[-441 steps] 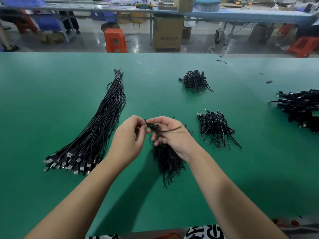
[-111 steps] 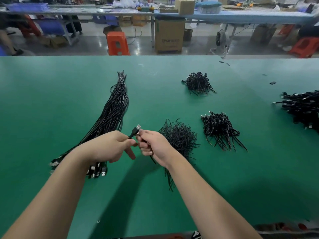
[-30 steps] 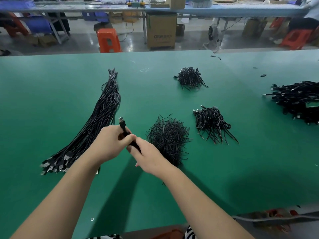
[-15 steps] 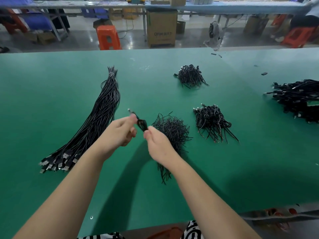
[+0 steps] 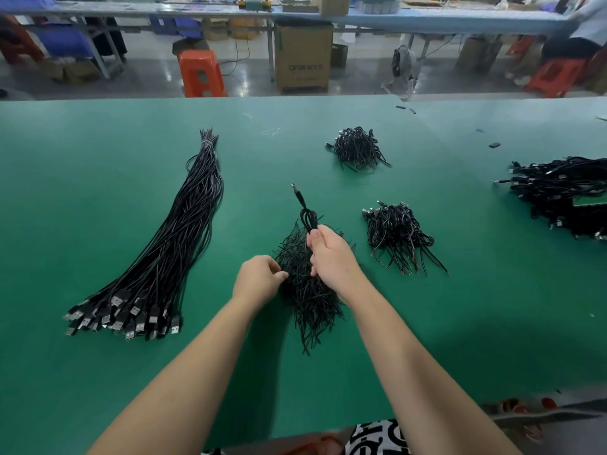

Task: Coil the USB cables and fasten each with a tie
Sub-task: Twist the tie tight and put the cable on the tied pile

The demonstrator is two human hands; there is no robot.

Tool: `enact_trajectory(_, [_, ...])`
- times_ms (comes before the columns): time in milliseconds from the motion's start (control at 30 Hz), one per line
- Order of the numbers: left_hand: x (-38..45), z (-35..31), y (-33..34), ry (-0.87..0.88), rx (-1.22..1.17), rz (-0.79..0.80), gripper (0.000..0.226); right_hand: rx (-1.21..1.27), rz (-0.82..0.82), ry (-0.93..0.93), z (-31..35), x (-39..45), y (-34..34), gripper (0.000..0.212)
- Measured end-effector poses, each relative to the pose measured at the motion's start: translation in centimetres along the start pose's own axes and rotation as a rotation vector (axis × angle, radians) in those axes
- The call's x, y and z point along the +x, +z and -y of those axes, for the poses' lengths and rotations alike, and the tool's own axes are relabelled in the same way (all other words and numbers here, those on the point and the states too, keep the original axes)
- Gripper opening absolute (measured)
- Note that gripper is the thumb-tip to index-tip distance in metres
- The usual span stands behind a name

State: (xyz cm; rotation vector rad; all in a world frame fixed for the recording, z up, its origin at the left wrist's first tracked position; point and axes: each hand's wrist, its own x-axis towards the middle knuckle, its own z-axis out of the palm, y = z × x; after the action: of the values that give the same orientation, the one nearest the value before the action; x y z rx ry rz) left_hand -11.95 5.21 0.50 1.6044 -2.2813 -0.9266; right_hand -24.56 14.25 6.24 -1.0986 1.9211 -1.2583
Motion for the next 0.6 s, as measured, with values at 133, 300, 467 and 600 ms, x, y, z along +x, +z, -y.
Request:
enact_trajectory(133, [0.2, -0.2, 0.2, -0.024, 0.003, 0.012, 0.008, -0.007, 0.014, 0.018, -0.5, -0.1, -0.1, 0.034])
enact_trajectory(300, [-0.2, 0.1, -0.9, -0.047, 0.027, 0.043, 0.011, -0.021, 0.021, 0.007, -0.5, -0.4, -0.3, 0.033])
enact_trajectory(467, [-0.6, 0.9, -2.6, -0.132, -0.100, 0.105, 0.009, 0.030, 0.034, 0.022, -0.2, -0.6, -0.2, 0.033])
enact_trajectory(600, [-1.3, 1.0, -3.7, -0.127, -0.042, 0.068, 0.017, 0.097, 0.076, 0.053, -0.1, -0.7, 0.0, 0.031])
